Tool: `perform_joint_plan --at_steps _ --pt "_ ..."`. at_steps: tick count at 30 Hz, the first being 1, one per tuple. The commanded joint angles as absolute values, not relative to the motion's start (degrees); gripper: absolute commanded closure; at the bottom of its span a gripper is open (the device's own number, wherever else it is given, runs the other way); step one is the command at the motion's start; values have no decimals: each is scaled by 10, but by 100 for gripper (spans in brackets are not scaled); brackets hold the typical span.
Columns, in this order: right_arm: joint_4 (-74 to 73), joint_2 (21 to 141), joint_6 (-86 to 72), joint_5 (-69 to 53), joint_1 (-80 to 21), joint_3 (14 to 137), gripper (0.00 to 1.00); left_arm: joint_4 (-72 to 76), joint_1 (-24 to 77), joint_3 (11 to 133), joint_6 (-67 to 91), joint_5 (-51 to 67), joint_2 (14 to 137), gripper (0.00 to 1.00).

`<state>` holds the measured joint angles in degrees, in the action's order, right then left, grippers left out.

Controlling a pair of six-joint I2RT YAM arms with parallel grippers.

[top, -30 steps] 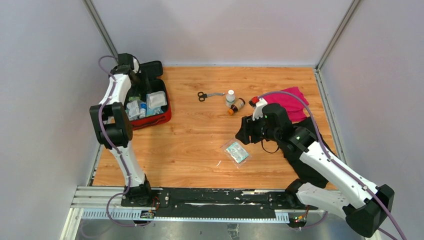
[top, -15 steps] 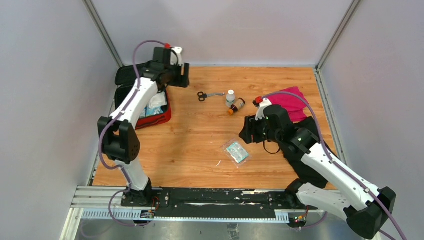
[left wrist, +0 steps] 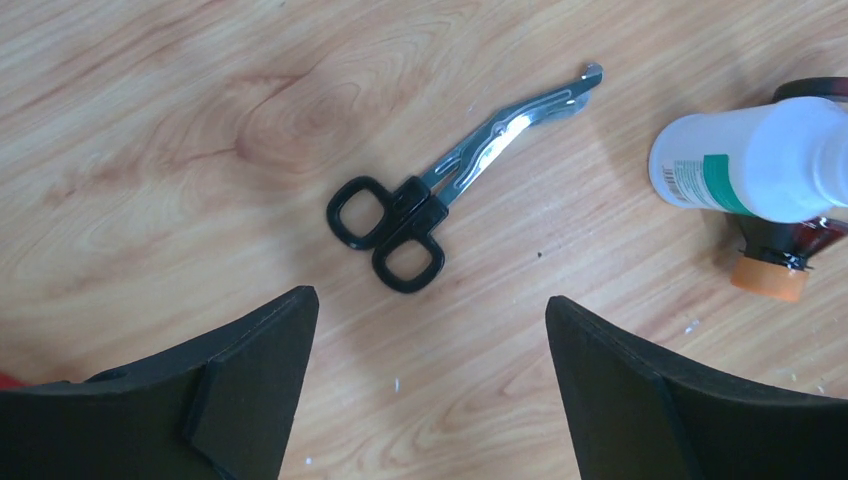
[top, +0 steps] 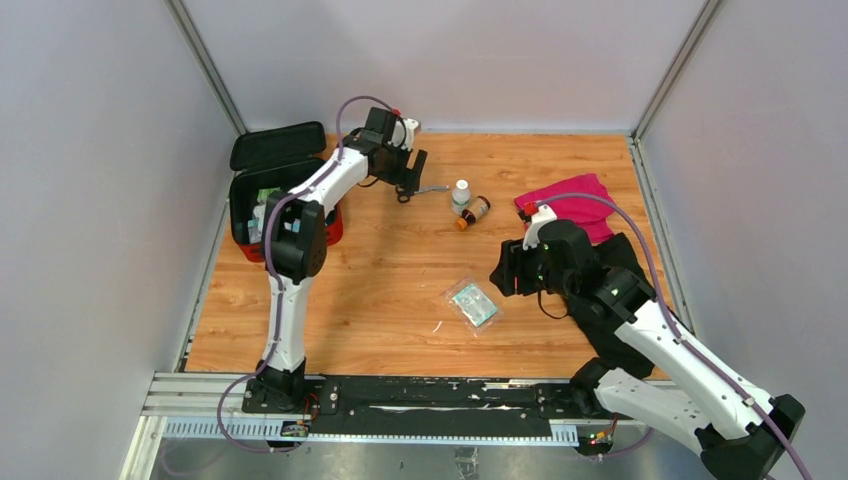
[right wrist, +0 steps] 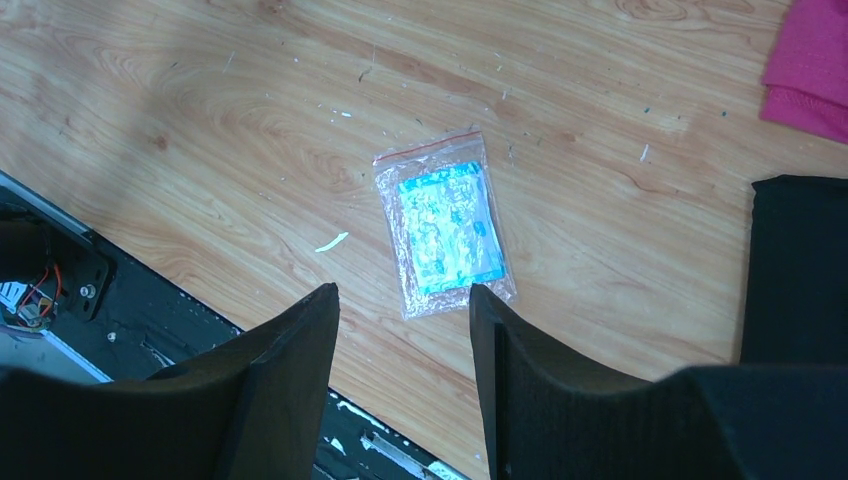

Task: Organize the medicine kit

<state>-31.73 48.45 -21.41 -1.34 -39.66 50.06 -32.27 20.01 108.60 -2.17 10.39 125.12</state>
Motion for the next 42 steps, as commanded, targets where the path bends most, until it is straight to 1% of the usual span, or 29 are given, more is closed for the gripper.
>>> perform_joint_plan --at_steps 1,12,15,17,24,35,37,42 --pt "-344 484 -213 -1 -402 494 44 -324 212 1133 -29 127 1288 9" --pt "-377 479 -210 0 -402 503 44 -325 235 1246 -49 129 1387 7" --pt "-388 470 -210 13 -402 503 44 -334 236 1283 -37 128 1412 10" --pt "-393 467 -210 21 -402 502 44 -339 236 1303 -29 129 1426 14" --pt "-404 460 -208 26 -402 504 44 -358 241 1322 -24 133 1457 16" --pt "-407 447 -212 28 -402 491 44 -404 245 1329 -43 87 1479 17" --pt "-407 443 -213 30 -402 489 44 -417 246 1323 -44 76 1478 19" --pt "-405 434 -214 39 -402 477 44 -454 253 1291 -43 21 1457 27"
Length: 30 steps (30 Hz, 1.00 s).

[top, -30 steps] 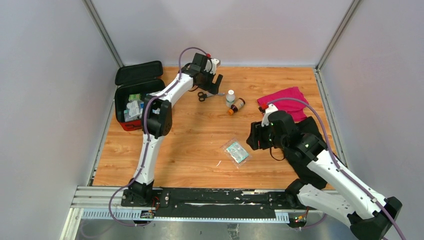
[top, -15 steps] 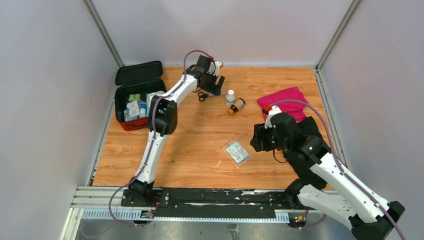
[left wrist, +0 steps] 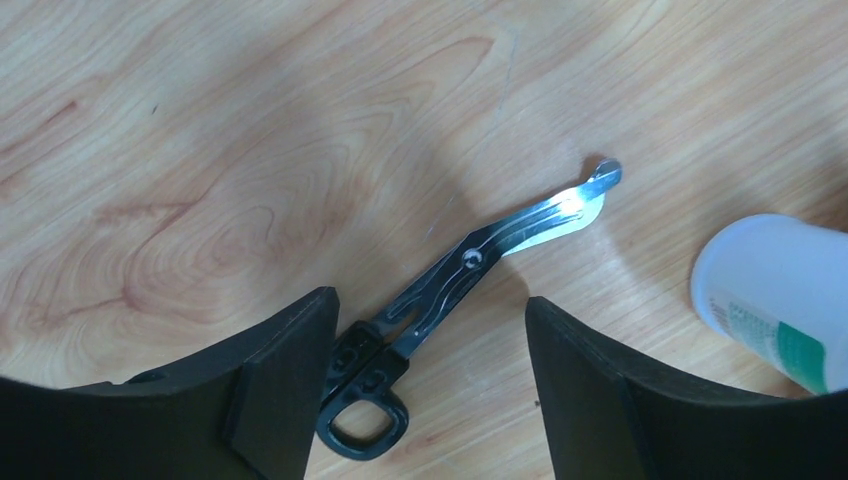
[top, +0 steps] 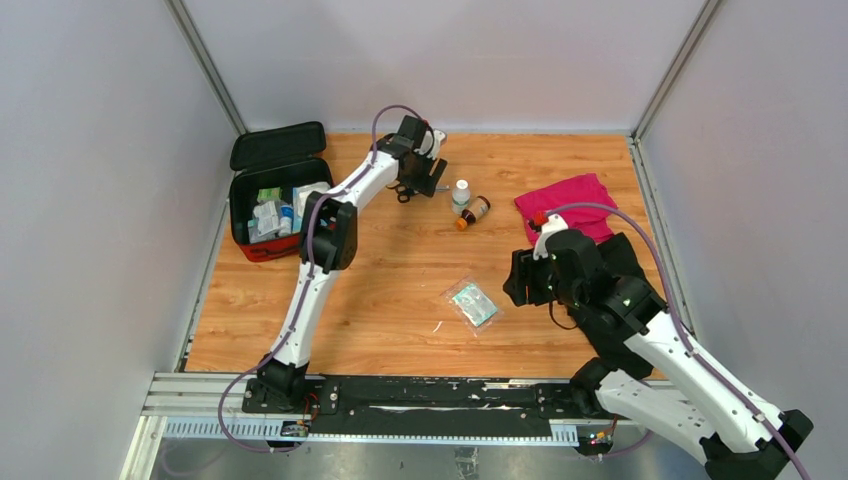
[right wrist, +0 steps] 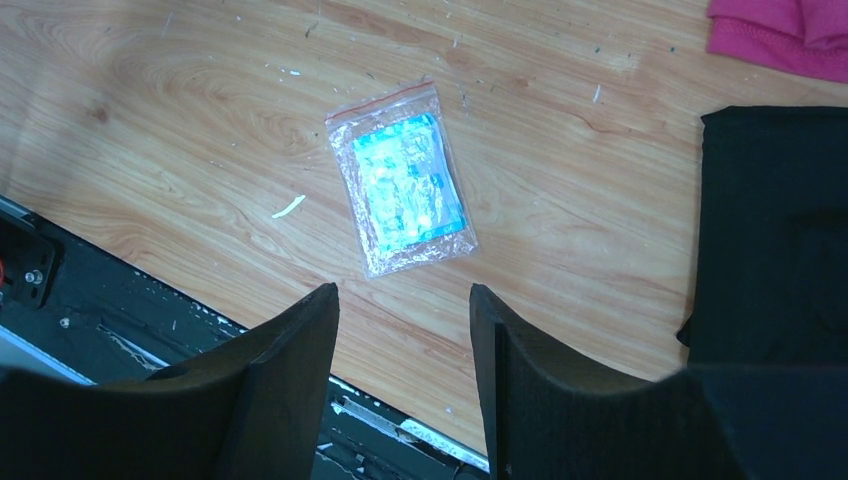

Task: Organize the medicine kit

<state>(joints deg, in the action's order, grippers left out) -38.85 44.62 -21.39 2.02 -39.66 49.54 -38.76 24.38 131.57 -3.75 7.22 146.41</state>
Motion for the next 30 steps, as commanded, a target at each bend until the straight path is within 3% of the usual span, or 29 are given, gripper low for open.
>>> perform_joint_plan --at_steps 1,13,30 --pt "-404 432 -214 39 -402 473 44 -457 255 1278 -44 13 1448 29" --pt "-386 409 -221 31 -402 439 44 -469 278 1089 -29 -28 1344 55" --pt "-356 430 -232 11 -401 423 44 -369 342 717 150 -30 1119 74"
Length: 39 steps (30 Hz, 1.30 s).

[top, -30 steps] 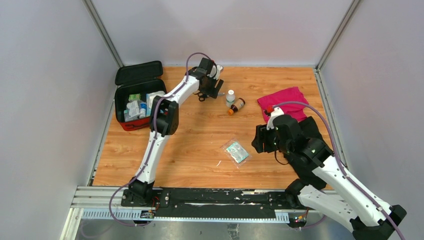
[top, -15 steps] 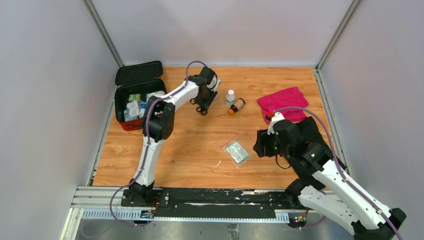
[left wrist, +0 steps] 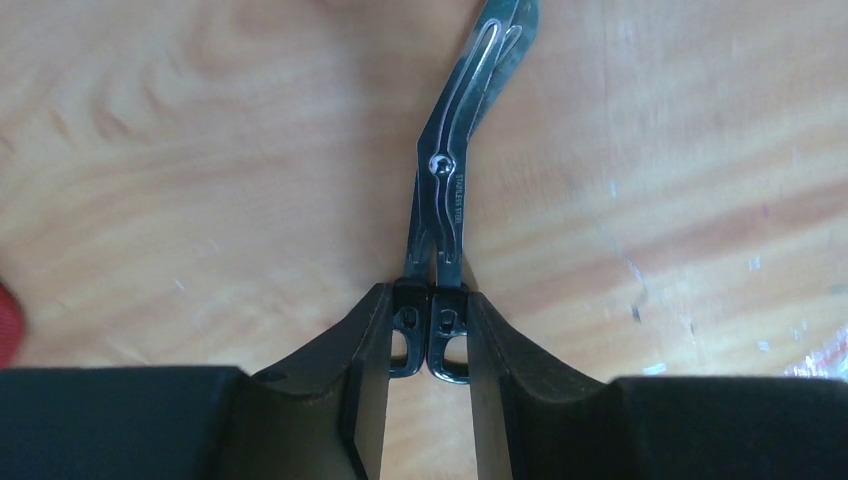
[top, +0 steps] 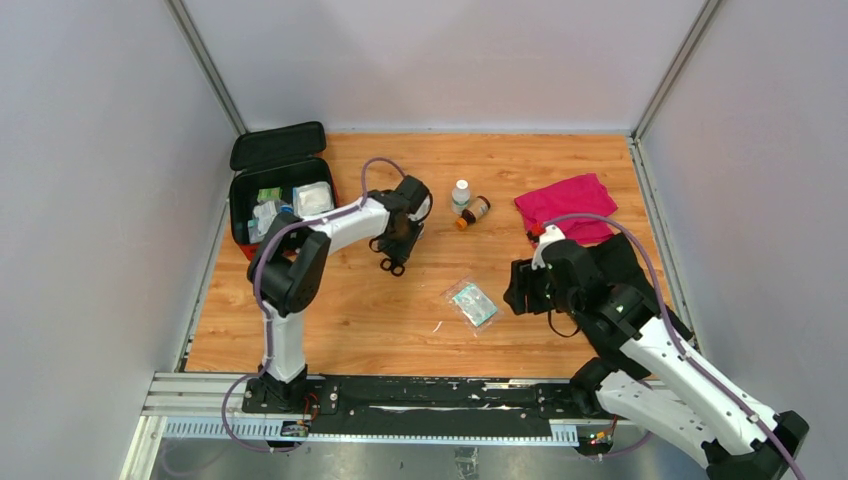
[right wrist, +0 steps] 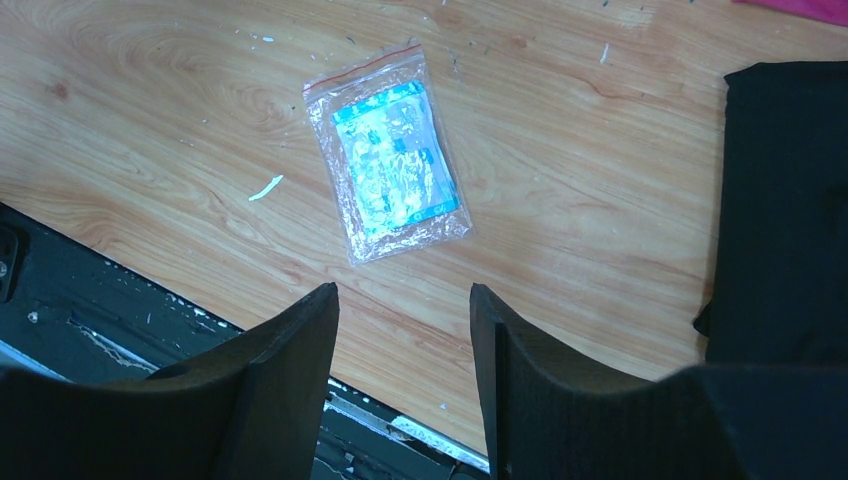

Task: Organize the medicine kit

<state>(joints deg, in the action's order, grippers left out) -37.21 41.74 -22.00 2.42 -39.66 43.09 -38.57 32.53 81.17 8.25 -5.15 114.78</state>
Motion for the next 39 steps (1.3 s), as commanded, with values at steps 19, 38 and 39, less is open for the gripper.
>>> perform_joint_plan --at_steps 19,38,39 --pt "-246 553 -285 -65 -401 418 45 -268 420 525 215 34 940 76" --pt "-116 722 -400 -85 -401 442 48 -205 454 461 230 70 900 77" --pt "-109 733 -414 -83 -402 444 48 -200 454 457 235 75 897 77"
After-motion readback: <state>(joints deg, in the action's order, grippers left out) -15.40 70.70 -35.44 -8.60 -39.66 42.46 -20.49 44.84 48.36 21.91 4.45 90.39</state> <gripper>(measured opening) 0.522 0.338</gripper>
